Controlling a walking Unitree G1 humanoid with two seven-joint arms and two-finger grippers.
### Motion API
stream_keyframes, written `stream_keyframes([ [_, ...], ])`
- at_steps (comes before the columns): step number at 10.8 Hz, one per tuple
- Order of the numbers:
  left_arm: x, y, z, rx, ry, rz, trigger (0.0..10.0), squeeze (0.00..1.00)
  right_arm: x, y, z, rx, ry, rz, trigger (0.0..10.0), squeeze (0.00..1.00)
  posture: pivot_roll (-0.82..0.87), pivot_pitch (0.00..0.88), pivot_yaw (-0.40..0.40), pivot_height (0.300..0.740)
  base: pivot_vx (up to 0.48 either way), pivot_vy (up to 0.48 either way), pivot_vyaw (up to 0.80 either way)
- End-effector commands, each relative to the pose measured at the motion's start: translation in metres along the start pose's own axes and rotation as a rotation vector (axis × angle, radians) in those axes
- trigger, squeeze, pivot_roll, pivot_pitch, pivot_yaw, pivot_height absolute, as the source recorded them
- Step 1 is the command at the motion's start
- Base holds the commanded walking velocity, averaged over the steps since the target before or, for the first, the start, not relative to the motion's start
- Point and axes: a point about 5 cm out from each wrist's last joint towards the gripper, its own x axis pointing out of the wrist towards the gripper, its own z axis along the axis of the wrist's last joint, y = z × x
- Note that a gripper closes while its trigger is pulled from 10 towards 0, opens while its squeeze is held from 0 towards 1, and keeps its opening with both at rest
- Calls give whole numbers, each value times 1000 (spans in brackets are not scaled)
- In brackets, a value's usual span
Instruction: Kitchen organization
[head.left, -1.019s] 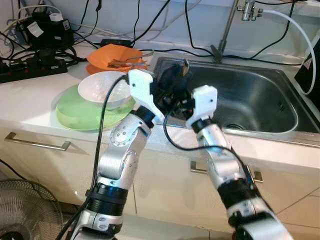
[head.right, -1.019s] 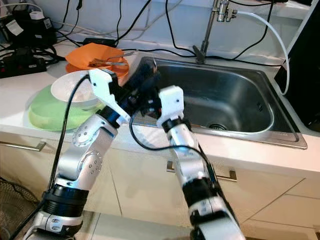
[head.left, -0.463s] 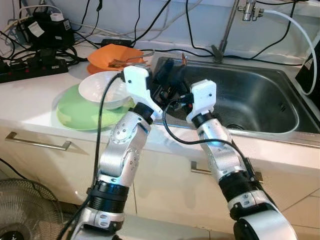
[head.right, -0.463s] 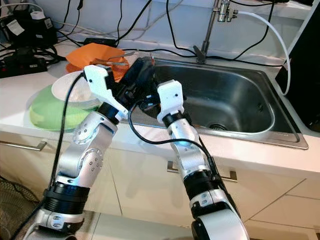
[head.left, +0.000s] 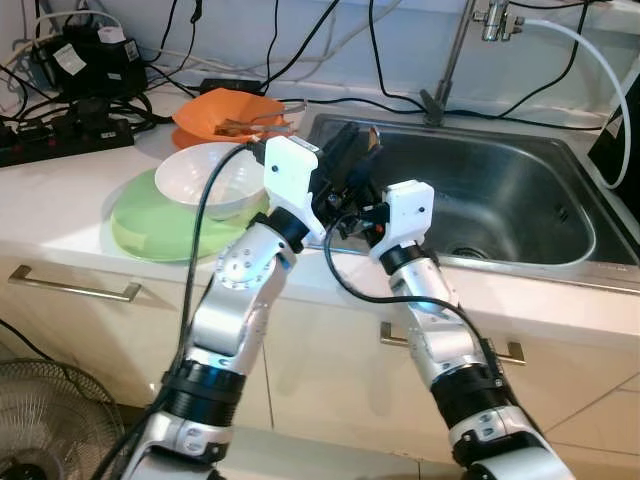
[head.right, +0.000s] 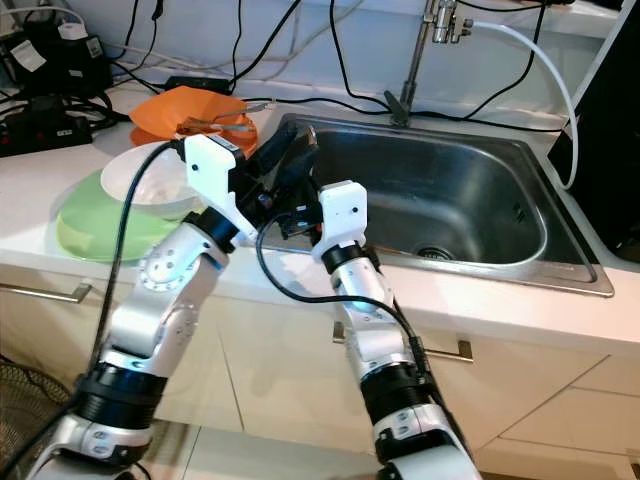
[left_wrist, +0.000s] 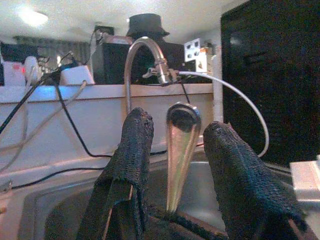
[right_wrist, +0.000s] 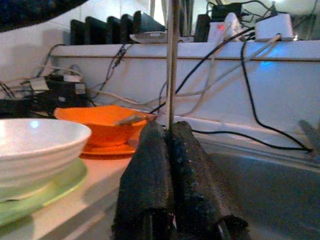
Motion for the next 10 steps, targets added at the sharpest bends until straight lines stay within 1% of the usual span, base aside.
stream_keyframes([
  [1, -3, 2, 7, 1, -19, -13, 10000, 0, -2, -6, 0, 12, -1, -35, 0, 0, 222, 0, 2, 740, 0, 0, 0],
  [3, -5, -13, 4, -32, 14, -126, 10000, 0, 4, 1, -3, 15, 27, -28, 0, 0, 230, 3, 4, 740, 0, 0, 0],
  [4, -6, -18, 3, -37, 31, -161, 10000, 0, 8, 4, -6, 3, 59, -36, 10000, 0, 231, 3, 4, 740, 0, 0, 0],
  [5, -7, -21, 2, -33, 47, -176, 10000, 0, 13, 6, -5, 14, 61, -57, 10000, 0, 240, 6, 5, 740, 0, 0, 0],
  [7, -9, -20, -1, 17, 80, -176, 10000, 0, 20, 10, 1, 18, 37, -52, 10000, 0, 240, 6, 7, 740, 0, 0, 0],
  [9, -8, -20, -7, 204, 130, -171, 10000, 0, 24, 13, 7, 25, 17, -63, 10000, 0, 234, 9, 11, 740, 0, 0, 0],
  [10, -8, -18, -8, 263, 131, -151, 10000, 0, 25, 14, 10, 31, 6, -68, 10000, 0, 234, 9, 11, 740, 0, 0, 0],
])
